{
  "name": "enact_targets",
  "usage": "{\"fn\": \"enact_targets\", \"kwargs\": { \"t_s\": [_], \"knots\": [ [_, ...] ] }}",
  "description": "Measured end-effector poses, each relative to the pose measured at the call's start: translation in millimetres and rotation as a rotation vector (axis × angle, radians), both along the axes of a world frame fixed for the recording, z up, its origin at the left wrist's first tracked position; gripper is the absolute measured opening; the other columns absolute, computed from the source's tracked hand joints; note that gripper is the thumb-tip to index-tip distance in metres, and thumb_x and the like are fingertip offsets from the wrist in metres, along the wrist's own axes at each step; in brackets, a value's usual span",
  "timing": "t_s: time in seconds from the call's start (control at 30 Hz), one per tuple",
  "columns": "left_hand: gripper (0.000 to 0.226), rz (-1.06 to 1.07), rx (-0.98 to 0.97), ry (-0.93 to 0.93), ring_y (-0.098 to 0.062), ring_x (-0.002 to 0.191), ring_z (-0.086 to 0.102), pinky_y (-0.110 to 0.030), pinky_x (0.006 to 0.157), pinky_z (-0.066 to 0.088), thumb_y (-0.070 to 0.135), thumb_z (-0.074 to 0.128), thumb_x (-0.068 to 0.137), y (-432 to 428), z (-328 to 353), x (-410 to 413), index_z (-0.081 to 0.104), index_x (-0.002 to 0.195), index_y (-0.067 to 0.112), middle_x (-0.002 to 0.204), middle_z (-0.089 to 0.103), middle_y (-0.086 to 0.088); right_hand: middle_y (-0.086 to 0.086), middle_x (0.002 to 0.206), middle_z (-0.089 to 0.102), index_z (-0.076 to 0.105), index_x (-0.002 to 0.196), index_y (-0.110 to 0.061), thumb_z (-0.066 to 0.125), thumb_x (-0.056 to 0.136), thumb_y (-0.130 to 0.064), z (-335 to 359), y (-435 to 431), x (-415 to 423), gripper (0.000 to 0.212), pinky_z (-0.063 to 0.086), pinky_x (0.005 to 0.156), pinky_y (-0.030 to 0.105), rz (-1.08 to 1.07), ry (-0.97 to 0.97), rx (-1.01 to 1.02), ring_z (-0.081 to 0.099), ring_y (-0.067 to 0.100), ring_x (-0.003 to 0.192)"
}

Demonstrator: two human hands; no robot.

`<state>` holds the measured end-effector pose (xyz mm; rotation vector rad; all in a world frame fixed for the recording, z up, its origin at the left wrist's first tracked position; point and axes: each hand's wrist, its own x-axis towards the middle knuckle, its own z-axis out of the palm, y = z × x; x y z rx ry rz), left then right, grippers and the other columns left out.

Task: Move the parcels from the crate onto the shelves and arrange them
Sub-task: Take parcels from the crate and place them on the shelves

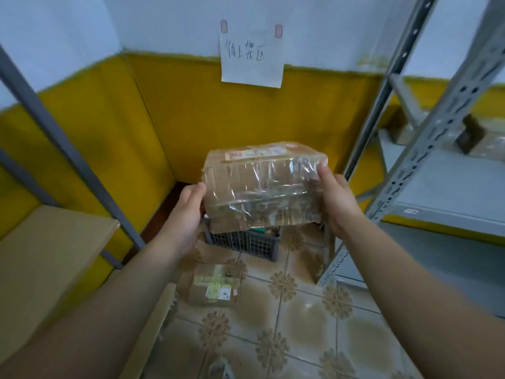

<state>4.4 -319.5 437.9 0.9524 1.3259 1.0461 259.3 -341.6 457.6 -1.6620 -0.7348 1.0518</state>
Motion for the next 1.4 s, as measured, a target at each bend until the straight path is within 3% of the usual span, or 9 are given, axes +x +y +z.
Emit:
{"fn": "enact_targets", "kwargs": {
  "t_s": [0.17, 0.37, 0.53, 0.63, 0.83, 0.97, 1.1, 1.23, 1.4],
  "knots": [
    [0.051, 0.026, 0.020, -0.046, -0.014, 0.095, 0.066, -0.033, 0.071, 0.050, 0.059, 0.026, 0.099, -34.1, 40.1, 25.4, 0.062, 0.116, 0.028, 0.102, 0.073, 0.005, 0.004, 0.118, 0.067, 0.056, 0.130, -0.020, 0.055, 0.058, -0.082, 30.4, -37.2, 20.9, 0.094, 0.053, 0.094, 0.050, -0.074, 0.085, 0.060, 0.065, 0.026, 0.104],
    [0.018, -0.038, 0.110, 0.023, -0.025, 0.092, 0.064, -0.047, 0.080, 0.053, 0.028, 0.055, 0.097, -65.1, 75.2, 35.6, 0.051, 0.108, 0.015, 0.108, 0.066, -0.013, 0.005, 0.103, 0.060, 0.053, 0.120, -0.019, 0.048, 0.095, -0.032, 77.0, -88.6, 28.3, 0.029, 0.044, 0.067, 0.033, -0.047, 0.088, 0.199, 0.058, 0.020, 0.087],
    [0.062, -0.179, 0.204, -0.102, -0.025, 0.103, 0.062, -0.053, 0.087, 0.052, 0.005, 0.056, 0.093, -83.3, 103.3, 28.9, 0.029, 0.145, 0.025, 0.123, 0.061, -0.008, -0.002, 0.122, 0.058, 0.045, 0.139, -0.035, 0.065, 0.091, -0.048, 105.6, -120.2, 15.8, 0.054, 0.048, 0.086, 0.052, 0.005, 0.096, 0.281, 0.057, 0.022, 0.105],
    [0.073, -0.265, 0.270, -0.134, -0.024, 0.104, 0.063, -0.046, 0.084, 0.053, -0.002, 0.058, 0.090, -94.4, 114.6, 17.6, 0.026, 0.148, 0.029, 0.118, 0.063, -0.006, 0.003, 0.120, 0.064, 0.050, 0.132, -0.029, 0.069, 0.091, -0.029, 120.5, -136.6, 1.1, 0.046, 0.057, 0.077, 0.045, -0.117, 0.135, 0.411, 0.067, 0.021, 0.097],
    [0.064, -0.380, 0.363, -0.082, -0.021, 0.110, 0.059, -0.038, 0.080, 0.051, 0.018, 0.059, 0.094, -105.8, 133.8, 8.9, 0.026, 0.146, 0.036, 0.121, 0.059, -0.006, 0.005, 0.106, 0.068, 0.054, 0.122, -0.021, 0.060, 0.096, -0.017, 131.0, -179.8, -10.1, 0.027, 0.059, 0.062, 0.035, -0.361, 0.239, 0.543, 0.072, 0.011, 0.073],
    [0.071, -0.438, 0.297, -0.196, -0.034, 0.129, 0.044, -0.063, 0.091, 0.047, 0.052, 0.063, 0.085, -100.7, 155.7, 11.4, 0.025, 0.144, 0.052, 0.142, 0.047, 0.005, 0.003, 0.100, 0.068, 0.059, 0.102, -0.026, 0.057, 0.098, -0.017, 133.9, -220.4, -0.8, 0.010, 0.056, 0.064, 0.037, -0.412, 0.193, 0.558, 0.068, 0.015, 0.082],
    [0.094, -0.655, 0.321, -0.187, -0.032, 0.112, 0.061, -0.054, 0.081, 0.055, 0.077, 0.071, 0.058, -122.7, 165.1, 32.7, 0.047, 0.138, 0.034, 0.124, 0.064, -0.005, 0.001, 0.098, 0.066, 0.057, 0.109, -0.023, 0.057, 0.098, -0.016, 145.2, -253.1, 17.8, 0.013, 0.055, 0.058, 0.031, -0.434, 0.094, 0.619, 0.068, 0.008, 0.076],
    [0.036, -0.696, 0.380, -0.238, -0.027, 0.100, 0.063, -0.046, 0.077, 0.056, 0.049, 0.054, 0.090, -162.5, 160.8, 82.1, 0.060, 0.118, 0.027, 0.099, 0.068, -0.006, 0.008, 0.122, 0.063, 0.044, 0.129, -0.018, 0.068, 0.093, -0.026, 157.0, -272.8, 42.8, 0.045, 0.058, 0.075, 0.032, -0.643, 0.098, 0.766, 0.069, 0.010, 0.091],
    [0.029, -0.816, 0.312, -0.221, -0.029, 0.113, 0.060, -0.052, 0.093, 0.050, 0.040, 0.041, 0.100, -215.1, 147.3, 163.8, 0.056, 0.123, 0.028, 0.112, 0.067, -0.008, 0.005, 0.127, 0.064, 0.031, 0.148, -0.034, 0.079, 0.075, -0.018, 149.9, -317.3, 90.4, 0.089, 0.061, 0.076, 0.044, -0.567, 0.019, 0.714, 0.072, 0.022, 0.101]
  ]
}}
